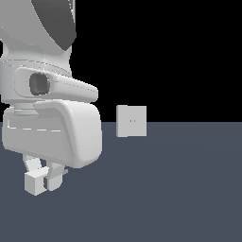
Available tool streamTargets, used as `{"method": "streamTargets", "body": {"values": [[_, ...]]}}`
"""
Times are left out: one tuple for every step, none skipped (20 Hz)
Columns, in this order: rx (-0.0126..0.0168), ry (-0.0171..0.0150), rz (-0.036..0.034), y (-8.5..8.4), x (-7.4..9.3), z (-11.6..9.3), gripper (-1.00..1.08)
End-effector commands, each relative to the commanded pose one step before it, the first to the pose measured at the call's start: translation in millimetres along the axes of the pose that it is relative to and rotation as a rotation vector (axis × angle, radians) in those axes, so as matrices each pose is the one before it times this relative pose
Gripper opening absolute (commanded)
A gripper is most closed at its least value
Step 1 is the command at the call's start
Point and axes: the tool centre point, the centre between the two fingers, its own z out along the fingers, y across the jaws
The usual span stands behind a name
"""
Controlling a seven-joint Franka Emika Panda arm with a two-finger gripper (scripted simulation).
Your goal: Plug the charger into the wall socket.
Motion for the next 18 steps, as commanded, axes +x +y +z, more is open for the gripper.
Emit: {"method": "streamTargets", "body": {"values": [[-0.00007, 0.00028, 0.00010, 0.28, 0.41, 0.02, -1.00], [0.00003, 0.00001, -0.00146, 0.30, 0.26, -0.14, -1.00], [0.00006, 0.00002, -0.00244, 0.50, 0.43, -0.24, -1.00], [0.00008, 0.00002, -0.00335, 0.73, 0.63, -0.33, -1.00], [0.00010, 0.00003, -0.00437, 0.91, 0.78, -0.42, -1.00], [0.00013, 0.00004, -0.00530, 1.12, 0.96, -0.52, -1.00], [0.00015, 0.00004, -0.00625, 1.33, 1.14, -0.61, -1.00], [0.00017, 0.00005, -0.00719, 1.53, 1.31, -0.70, -1.00], [0.00019, 0.00005, -0.00814, 1.72, 1.48, -0.79, -1.00], [0.00021, 0.00006, -0.00905, 1.92, 1.66, -0.89, -1.00], [0.00024, 0.00006, -0.00999, 2.11, 1.83, -0.98, -1.00], [0.00026, 0.00007, -0.01089, 2.31, 2.00, -1.07, -1.00], [0.00028, 0.00007, -0.01180, 2.50, 2.17, -1.15, -1.00], [0.00030, 0.00007, -0.01270, 2.69, 2.34, -1.24, -1.00], [0.00032, 0.00008, -0.01358, 2.88, 2.51, -1.33, -1.00], [0.00034, 0.00008, -0.01446, 3.06, 2.68, -1.42, -1.00], [0.00036, 0.00008, -0.01534, 3.24, 2.84, -1.50, -1.00], [0.00039, 0.00008, -0.01619, 3.43, 3.01, -1.59, -1.00]]}}
